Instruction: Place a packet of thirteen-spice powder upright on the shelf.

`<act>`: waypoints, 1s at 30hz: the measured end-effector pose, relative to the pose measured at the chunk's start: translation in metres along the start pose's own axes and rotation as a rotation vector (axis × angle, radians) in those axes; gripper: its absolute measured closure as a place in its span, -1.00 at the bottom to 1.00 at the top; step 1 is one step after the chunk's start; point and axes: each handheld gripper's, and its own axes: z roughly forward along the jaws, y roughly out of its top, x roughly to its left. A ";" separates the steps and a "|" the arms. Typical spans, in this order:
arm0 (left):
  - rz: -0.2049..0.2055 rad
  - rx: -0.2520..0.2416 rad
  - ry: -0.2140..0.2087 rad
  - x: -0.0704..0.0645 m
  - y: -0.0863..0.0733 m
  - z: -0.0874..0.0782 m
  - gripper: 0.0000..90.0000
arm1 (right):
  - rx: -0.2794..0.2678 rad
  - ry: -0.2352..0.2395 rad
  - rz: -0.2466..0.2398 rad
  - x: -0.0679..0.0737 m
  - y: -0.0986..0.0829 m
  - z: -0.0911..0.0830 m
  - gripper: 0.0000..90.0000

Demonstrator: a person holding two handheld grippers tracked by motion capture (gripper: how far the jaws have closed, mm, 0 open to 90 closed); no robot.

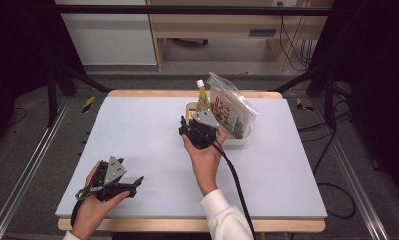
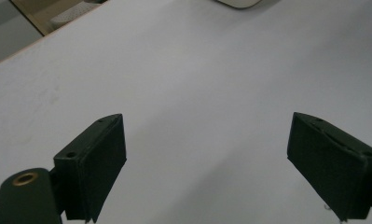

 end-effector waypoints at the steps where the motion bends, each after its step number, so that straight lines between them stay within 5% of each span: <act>1: 0.001 0.002 -0.001 0.000 0.000 0.000 -0.75 | 0.001 0.007 -0.004 0.000 0.001 -0.003 -0.30; 15: -0.004 -0.002 0.007 0.001 -0.001 -0.002 -0.76 | 0.024 0.071 -0.125 0.003 -0.001 -0.040 -0.57; 30: -0.006 0.003 0.009 0.001 -0.001 -0.001 -0.77 | 0.059 0.138 -0.105 -0.019 -0.013 -0.059 -0.69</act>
